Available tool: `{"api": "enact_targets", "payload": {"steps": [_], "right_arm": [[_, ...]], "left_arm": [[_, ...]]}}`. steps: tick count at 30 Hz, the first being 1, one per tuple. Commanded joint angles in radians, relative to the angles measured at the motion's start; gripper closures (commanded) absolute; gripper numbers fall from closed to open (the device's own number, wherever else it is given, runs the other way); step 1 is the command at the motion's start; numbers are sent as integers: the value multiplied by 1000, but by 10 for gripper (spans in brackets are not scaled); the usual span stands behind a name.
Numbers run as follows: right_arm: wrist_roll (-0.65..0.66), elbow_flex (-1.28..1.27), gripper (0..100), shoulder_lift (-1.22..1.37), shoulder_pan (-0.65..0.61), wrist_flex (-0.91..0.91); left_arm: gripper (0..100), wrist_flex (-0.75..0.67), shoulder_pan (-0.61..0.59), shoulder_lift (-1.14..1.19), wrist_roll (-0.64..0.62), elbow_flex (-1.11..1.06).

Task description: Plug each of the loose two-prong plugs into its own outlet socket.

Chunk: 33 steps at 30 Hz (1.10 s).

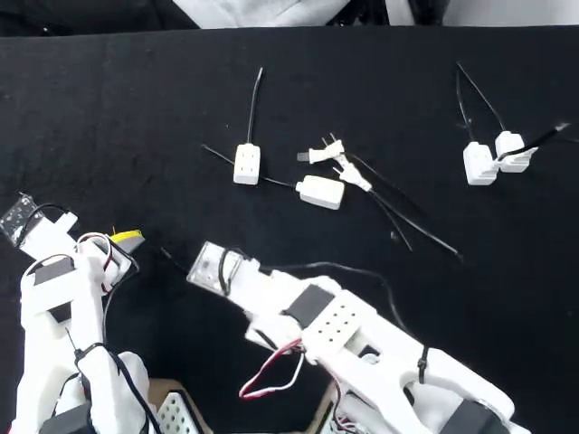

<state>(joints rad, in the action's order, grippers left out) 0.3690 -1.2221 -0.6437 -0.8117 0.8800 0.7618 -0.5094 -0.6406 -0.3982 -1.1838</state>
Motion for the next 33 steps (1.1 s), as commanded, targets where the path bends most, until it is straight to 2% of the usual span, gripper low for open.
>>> {"api": "enact_targets", "payload": {"steps": [1, 5, 8, 9, 10, 15, 20, 25, 27, 31, 33], "right_arm": [[20, 2, 747, -13, -18, 12], [25, 5, 785, -13, -18, 12], [25, 10, 969, -13, -9, 6], [25, 22, 993, -13, -8, 12], [25, 33, 965, -13, -3, 21], [144, 180, 988, -33, 115, 100], [324, 249, 988, -41, 175, 21], [285, 125, 985, -18, 138, -135], [255, 108, 941, -24, 112, -110], [184, 137, 721, -54, 55, 26], [190, 147, 668, -82, 18, 71]], "left_arm": [[608, -12, 7, -8, 6, 10], [608, -12, 7, -9, 6, 12], [608, -12, 7, -9, 8, 12], [608, -12, 7, -9, 8, 12], [608, -12, 7, -9, 8, 12], [608, -12, 7, -9, 8, 10], [608, -9, 7, -9, 8, 10], [608, -6, 7, -9, 8, 10], [608, -6, 7, -9, 8, 10], [608, -8, 7, -9, 8, 10], [608, -8, 7, -9, 8, 10]]}}
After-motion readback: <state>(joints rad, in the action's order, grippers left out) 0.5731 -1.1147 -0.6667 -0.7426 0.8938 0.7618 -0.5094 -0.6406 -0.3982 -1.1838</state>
